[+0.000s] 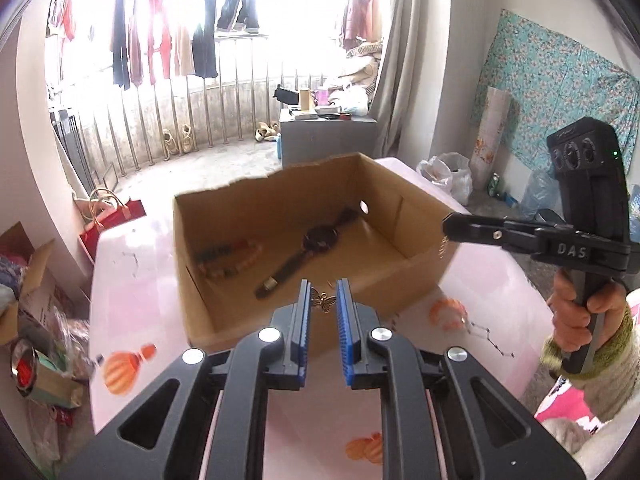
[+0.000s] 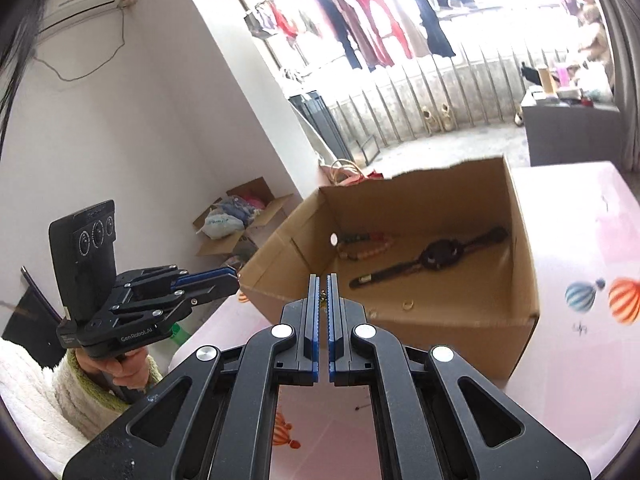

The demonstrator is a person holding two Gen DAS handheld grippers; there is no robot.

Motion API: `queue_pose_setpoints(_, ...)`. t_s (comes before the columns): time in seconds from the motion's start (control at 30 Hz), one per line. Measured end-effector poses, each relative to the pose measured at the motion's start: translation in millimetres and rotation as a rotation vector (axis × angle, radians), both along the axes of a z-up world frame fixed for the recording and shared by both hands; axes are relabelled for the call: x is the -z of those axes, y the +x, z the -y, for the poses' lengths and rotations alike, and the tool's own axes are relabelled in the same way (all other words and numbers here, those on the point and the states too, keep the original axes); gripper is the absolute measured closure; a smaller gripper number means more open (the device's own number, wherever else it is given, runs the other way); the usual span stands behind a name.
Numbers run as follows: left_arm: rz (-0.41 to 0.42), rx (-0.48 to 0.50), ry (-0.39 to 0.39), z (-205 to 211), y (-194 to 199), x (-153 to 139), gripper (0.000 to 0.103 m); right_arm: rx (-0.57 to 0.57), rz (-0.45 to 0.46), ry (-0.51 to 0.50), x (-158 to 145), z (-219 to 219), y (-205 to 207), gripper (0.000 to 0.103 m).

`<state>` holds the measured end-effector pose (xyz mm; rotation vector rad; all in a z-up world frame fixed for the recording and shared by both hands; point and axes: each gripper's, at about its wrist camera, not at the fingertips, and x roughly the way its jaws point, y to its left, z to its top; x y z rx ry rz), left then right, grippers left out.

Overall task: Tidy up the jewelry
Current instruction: 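Carry both charms over the box and open both tools to drop them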

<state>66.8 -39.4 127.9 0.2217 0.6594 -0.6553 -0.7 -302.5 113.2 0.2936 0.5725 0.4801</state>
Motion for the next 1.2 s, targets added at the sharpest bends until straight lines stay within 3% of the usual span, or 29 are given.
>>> queue_pose_setpoints(0.1, -0.086, 0.000, 0.036, 1, 40, -4, 0.091, -0.034, -0.034, -0.048, -13, 3, 35, 0.102)
queue_pose_setpoints(0.33, -0.351, 0.008, 0.188, 23, 131, 32, 0.091, -0.135, -0.337, -0.169, 18, 4, 133, 0.102)
queue_pose_setpoints(0.43, -0.406, 0.035, 0.261, 36, 147, 46, 0.091, -0.155, -0.450, -0.216, 39, 4, 161, 0.102)
queue_pose_setpoints(0.53, -0.428, 0.059, 0.316, 45, 153, 59, 0.090, -0.171, -0.485, -0.256, 48, 5, 171, 0.101)
queue_pose_setpoints(0.83, -0.461, 0.065, 0.378, 54, 165, 62, 0.090, -0.173, -0.499, -0.290, 45, 8, 178, 0.098)
queue_pose_setpoints(0.97, -0.447, 0.060, 0.382, 53, 169, 59, 0.085, -0.168, -0.482, -0.291, 41, 10, 181, 0.097)
queue_pose_setpoints(1.07, -0.404, 0.046, 0.331, 47, 170, 47, 0.085, -0.152, -0.416, -0.275, 28, 13, 176, 0.097)
queue_pose_setpoints(1.2, -0.244, 0.025, 0.192, 24, 147, 11, 0.084, -0.109, -0.251, -0.184, -3, 26, 143, 0.095)
